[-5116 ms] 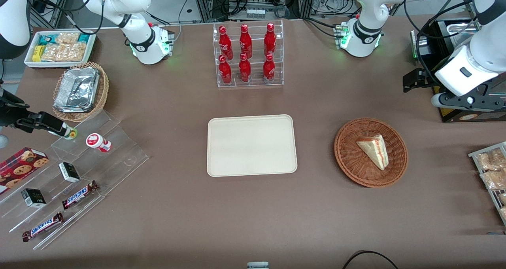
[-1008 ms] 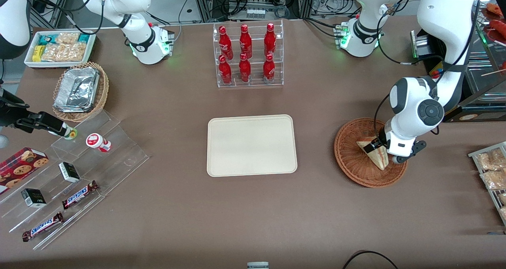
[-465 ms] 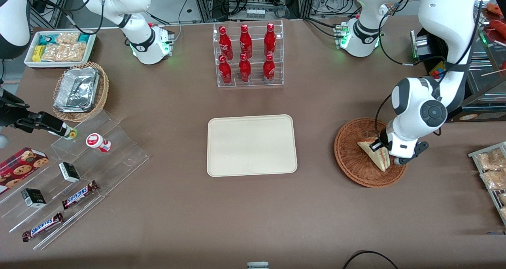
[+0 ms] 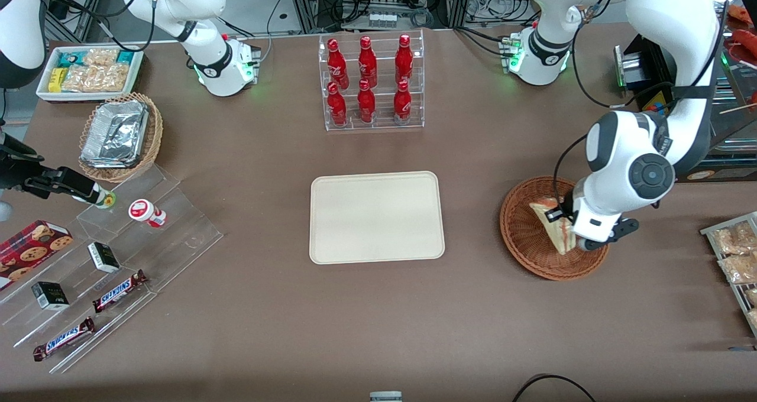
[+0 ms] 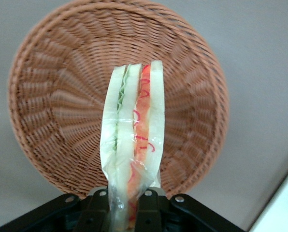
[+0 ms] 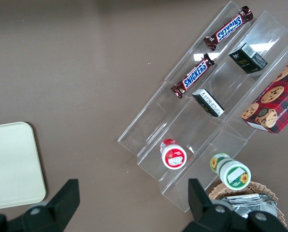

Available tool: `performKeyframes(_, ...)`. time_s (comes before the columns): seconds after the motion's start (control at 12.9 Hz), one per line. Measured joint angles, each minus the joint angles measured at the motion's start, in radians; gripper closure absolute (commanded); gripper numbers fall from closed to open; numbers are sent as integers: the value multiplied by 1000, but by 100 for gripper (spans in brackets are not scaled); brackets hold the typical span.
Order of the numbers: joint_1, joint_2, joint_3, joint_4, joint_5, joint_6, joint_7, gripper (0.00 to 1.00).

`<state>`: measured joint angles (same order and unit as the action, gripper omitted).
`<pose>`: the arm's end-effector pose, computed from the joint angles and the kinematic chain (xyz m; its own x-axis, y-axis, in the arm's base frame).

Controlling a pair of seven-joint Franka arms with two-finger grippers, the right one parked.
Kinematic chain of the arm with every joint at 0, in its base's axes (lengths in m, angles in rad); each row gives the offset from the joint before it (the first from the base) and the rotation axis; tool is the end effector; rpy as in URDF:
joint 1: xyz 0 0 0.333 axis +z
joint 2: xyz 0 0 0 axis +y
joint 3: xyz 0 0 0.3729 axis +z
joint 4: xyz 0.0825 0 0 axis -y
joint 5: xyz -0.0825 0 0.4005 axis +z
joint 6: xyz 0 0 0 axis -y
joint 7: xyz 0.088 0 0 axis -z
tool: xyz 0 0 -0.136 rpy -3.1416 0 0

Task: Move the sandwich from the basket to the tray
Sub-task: 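Carry the sandwich with the left gripper over the cream tray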

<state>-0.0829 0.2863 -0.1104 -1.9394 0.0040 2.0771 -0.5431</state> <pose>0.6083 -0.1157 0.3424 0.9290 0.3427 -0.1397 0.3388 -0.9394 -0.0517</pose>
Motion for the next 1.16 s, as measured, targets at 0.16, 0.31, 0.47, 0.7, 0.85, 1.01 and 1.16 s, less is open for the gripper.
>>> performKeyframes(0.16, -35, 1, -27, 12, 0, 0, 7, 100)
performKeyframes(0.31, -96, 8, -44, 26, 0, 0, 8, 100)
performKeyframes(0.47, -171, 28, -48, 61, 0, 0, -13, 100)
performKeyframes(0.7, -280, 85, -49, 133, 0, 0, -110, 100)
performKeyframes(0.85, -342, 143, -50, 197, 0, 1, -170, 100)
performKeyframes(1.01, -392, 205, -49, 269, 0, 1, -225, 100)
performKeyframes(1.16, -447, 265, -49, 335, 0, 1, -285, 100)
